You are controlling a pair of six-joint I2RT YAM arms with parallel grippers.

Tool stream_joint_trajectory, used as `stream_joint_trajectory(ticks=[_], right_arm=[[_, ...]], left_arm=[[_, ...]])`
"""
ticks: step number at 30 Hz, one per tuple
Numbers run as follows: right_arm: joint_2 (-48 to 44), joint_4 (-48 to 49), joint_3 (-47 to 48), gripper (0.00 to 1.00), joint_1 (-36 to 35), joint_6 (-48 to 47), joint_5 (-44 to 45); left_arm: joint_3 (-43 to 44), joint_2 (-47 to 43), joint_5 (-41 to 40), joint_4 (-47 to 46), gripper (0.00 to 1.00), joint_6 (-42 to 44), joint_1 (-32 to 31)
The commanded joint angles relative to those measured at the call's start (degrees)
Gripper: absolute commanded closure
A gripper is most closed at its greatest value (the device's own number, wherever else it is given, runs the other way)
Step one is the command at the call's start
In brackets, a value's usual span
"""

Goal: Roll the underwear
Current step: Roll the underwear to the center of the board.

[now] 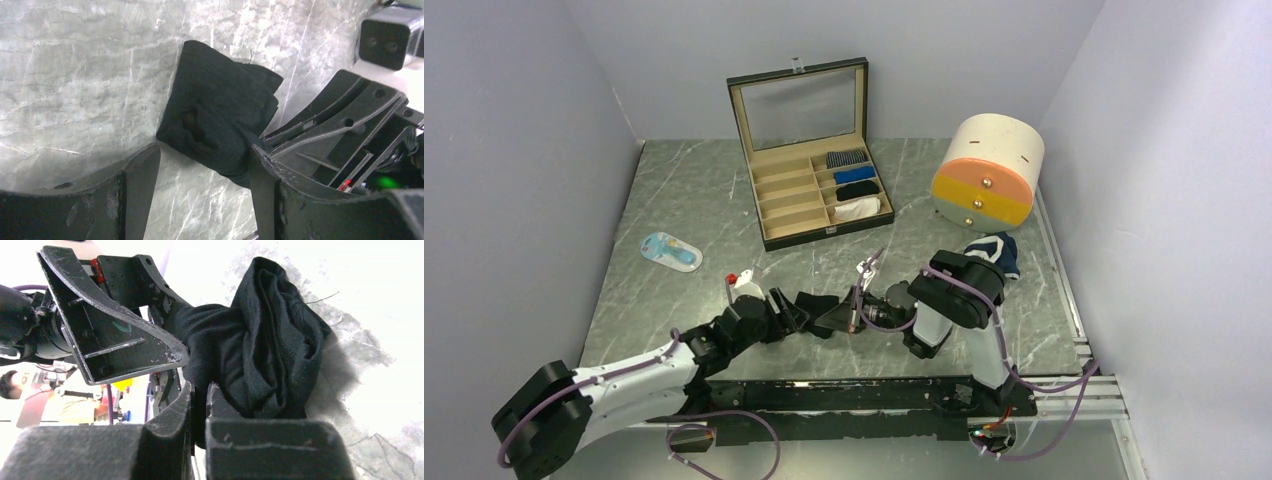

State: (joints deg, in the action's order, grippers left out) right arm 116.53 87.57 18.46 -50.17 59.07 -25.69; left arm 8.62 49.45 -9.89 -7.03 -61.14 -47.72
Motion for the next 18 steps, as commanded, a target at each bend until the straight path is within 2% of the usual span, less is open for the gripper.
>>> stream_joint_trajectory(ticks=[1,4,7,9,15,18], right_arm=[[3.9,-5.9,-3.4,1.0,-0.1,2.0,0.9],[3.8,-5.6,-3.7,0.98,0.0,2.1,1.0],[3.0,-6.9,-3.5,0.93,0.1,1.2,0.9],[1.9,-7.9,-3.7,0.89,0.1,0.4,1.2],[-2.2,-13.9,-3.0,0.81,0.1,-3.3,1.8],[-4.8,-16.4,-2.6,0.73,0.1,-5.8,1.7]], left_arm=[[0.3,3.1,-3.1,-4.8,0.31,-4.1,0.1],[0.1,4.4,-4.2,-6.3,0.31,-6.4,0.0],[1.7,6.5,-5.7,-3.2,0.34,-7.6,0.1],[2.8,8.7,-6.0,-2.1,0.39,-7.2,0.0],[7.2,18.4,-5.7,0.5,0.63,-4.9,0.0],[9.6,22.1,-5.7,3.1,0.66,-4.3,0.0]])
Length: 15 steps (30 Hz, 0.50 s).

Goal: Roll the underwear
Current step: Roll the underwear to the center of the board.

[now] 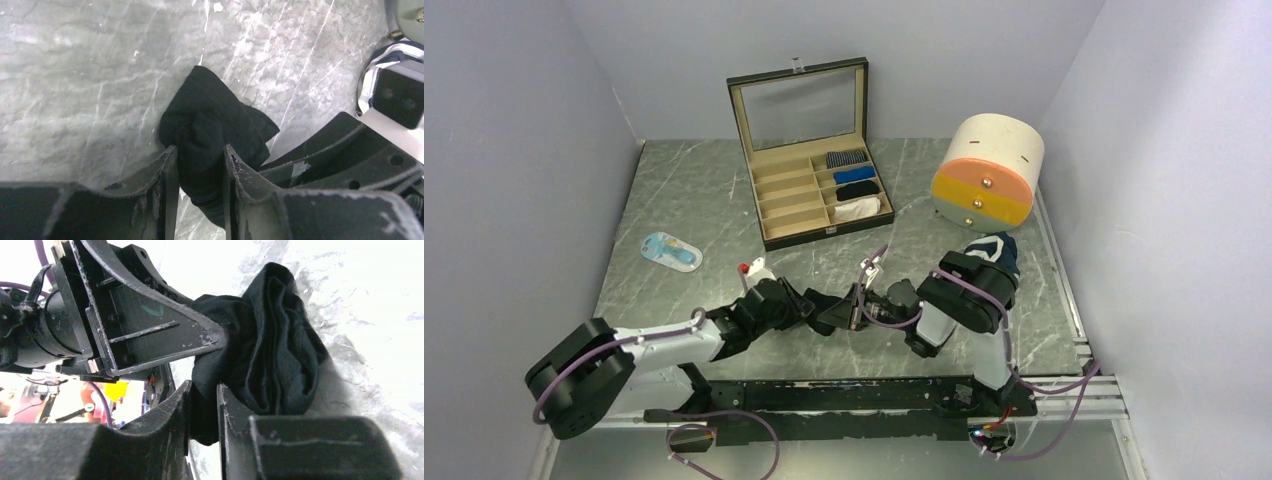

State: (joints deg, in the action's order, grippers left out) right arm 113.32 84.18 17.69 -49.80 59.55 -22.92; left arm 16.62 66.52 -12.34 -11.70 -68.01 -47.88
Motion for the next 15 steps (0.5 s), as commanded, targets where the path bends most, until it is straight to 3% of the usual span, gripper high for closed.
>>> stream_joint_trajectory(ticks=[1,7,12,15], right_arm=[[-2.8,-14.2,-1.7,0.71,-0.3,-7.5,-1.0],[-18.8,-33.6,0.5,0.52,-0.9,-21.4,4.9],[-31.0,-57.7,6.7,0.48,-3.4,-34.5,16.3],[-34.0,-63.9,9.9,0.48,-6.1,-39.8,21.9]], left_arm=[[2.2,6.1,-3.2,8.4,0.66,2.5,0.2],[3.8,9.3,-2.3,8.7,0.64,4.3,0.2],[5.4,10.1,-1.6,9.6,0.64,5.4,0.2],[5.5,9.9,-1.1,9.4,0.64,5.3,0.1]])
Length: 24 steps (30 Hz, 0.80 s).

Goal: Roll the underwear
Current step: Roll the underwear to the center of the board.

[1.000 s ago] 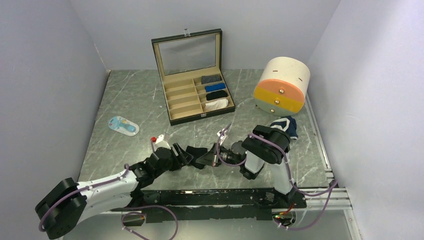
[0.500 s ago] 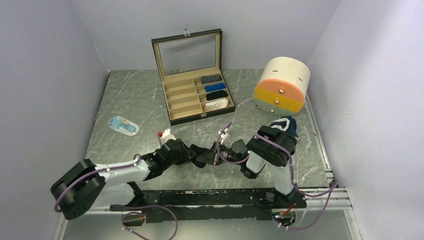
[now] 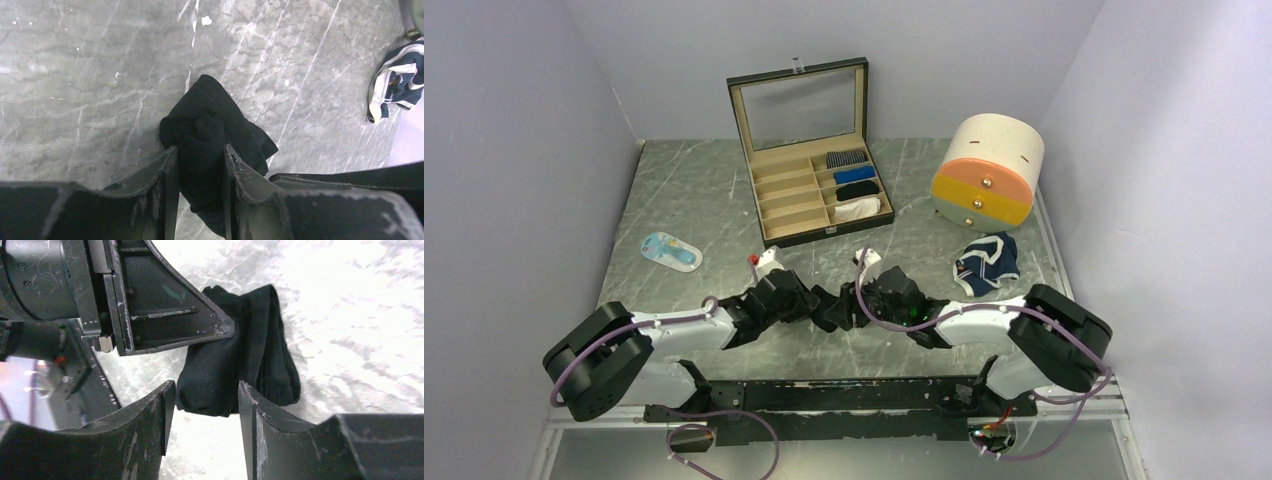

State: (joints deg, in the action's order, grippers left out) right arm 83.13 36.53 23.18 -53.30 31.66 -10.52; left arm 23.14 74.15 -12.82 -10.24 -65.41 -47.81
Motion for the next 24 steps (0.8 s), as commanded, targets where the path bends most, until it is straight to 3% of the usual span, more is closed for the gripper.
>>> stream_joint_trajectory(ticks=[1,8,18,19,22,24], right_arm=[[-4.2,-17.2,5.2,0.48,-3.7,-13.0,10.9],[-1.6,-22.3,12.3,0.47,-11.4,-16.8,23.5],[4.8,-20.9,14.6,0.52,-14.2,-16.7,25.9],[5.5,-21.3,14.8,0.56,-14.2,-16.3,26.4],[5.1,-18.3,12.3,0.86,-13.7,-14.8,24.6],[3.7,-14.9,9.7,0.96,-12.0,-13.1,20.1]], left_arm=[[-0.8,2.3,-0.6,8.1,0.64,2.8,0.1],[-0.5,3.0,-0.3,8.5,0.64,2.7,0.1],[-1.3,3.0,0.3,7.8,0.62,2.0,0.1],[-1.4,3.0,0.3,7.7,0.62,2.1,0.0],[-1.2,2.7,0.5,8.4,0.61,2.1,0.0],[-1.5,1.8,0.4,8.8,0.58,1.9,0.1]])
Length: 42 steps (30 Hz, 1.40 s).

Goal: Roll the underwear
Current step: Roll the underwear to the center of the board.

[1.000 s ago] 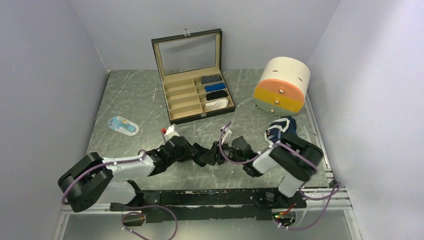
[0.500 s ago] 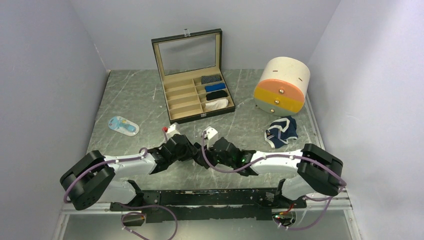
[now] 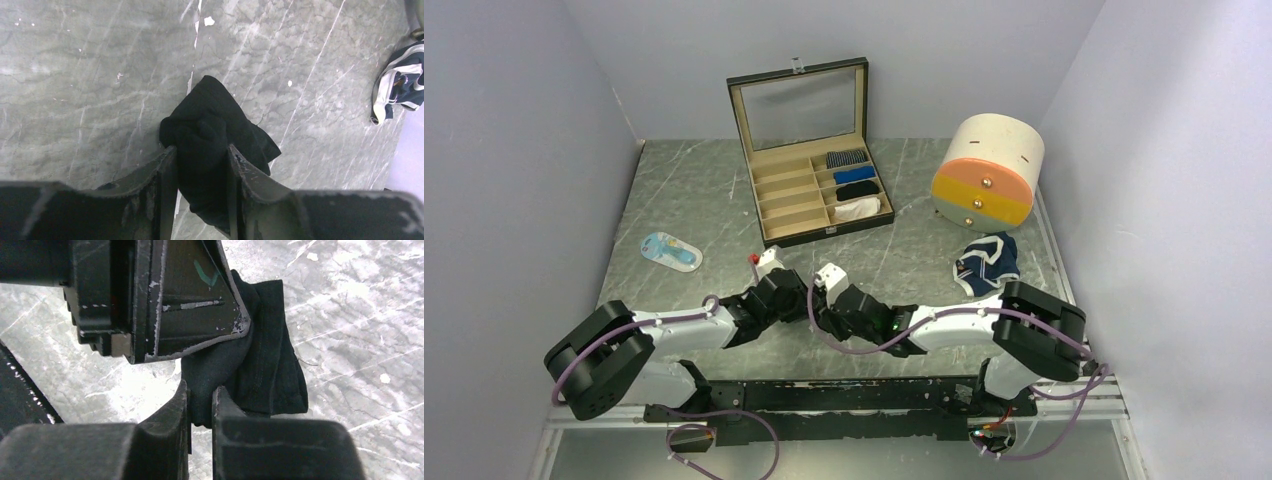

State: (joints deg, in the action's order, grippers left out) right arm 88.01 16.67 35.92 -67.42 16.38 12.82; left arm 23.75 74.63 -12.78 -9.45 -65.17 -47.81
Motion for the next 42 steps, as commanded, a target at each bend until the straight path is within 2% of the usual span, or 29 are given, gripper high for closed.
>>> stream_joint_trajectory(ticks=[1,4,7,10,13,17,21,30,33,35,39,42], right_arm=[[-1.6,6.4,-4.2,0.99,3.3,3.1,-6.5],[-2.2,14.2,-9.2,1.0,7.6,8.1,-19.8],[-1.2,25.5,-14.3,1.0,11.1,14.7,-29.8],[1.3,33.9,-17.8,1.0,13.4,20.4,-35.6],[5.6,40.3,-19.7,1.0,15.7,26.4,-39.2],[10.8,44.7,-19.8,1.0,18.3,30.2,-41.6],[13.6,43.4,-19.1,1.0,21.7,32.2,-42.4],[14.9,41.3,-19.6,0.96,25.1,34.0,-43.1],[15.0,41.9,-20.0,0.92,26.7,35.4,-43.8],[14.0,40.9,-19.8,0.85,27.4,34.9,-43.7],[7.0,29.1,-16.0,0.71,27.3,28.0,-41.8],[-1.2,15.1,-12.9,0.61,27.1,20.5,-37.3]], left_arm=[[-2.2,0.5,0.5,8.0,0.54,1.5,0.1],[-3.3,-3.1,1.5,7.5,0.38,1.1,0.1],[-4.4,-7.6,3.1,6.5,0.32,1.1,0.1],[-5.8,-13.3,4.2,6.0,0.28,1.0,0.2],[-8.2,-18.9,5.2,4.2,0.13,1.3,0.1],[-11.2,-23.5,5.5,3.1,0.13,3.0,0.2],[-13.3,-23.0,7.0,-0.8,0.14,4.0,0.1],[-9.9,-8.1,6.5,-11.3,0.16,3.8,0.1],[-6.6,-3.1,5.2,-6.3,0.19,2.8,0.2],[-6.1,-0.1,3.9,-3.3,0.24,1.6,0.1],[-6.8,4.9,3.5,-3.1,0.28,-0.1,0.1],[-5.8,8.4,4.1,-3.0,0.31,0.3,0.2]])
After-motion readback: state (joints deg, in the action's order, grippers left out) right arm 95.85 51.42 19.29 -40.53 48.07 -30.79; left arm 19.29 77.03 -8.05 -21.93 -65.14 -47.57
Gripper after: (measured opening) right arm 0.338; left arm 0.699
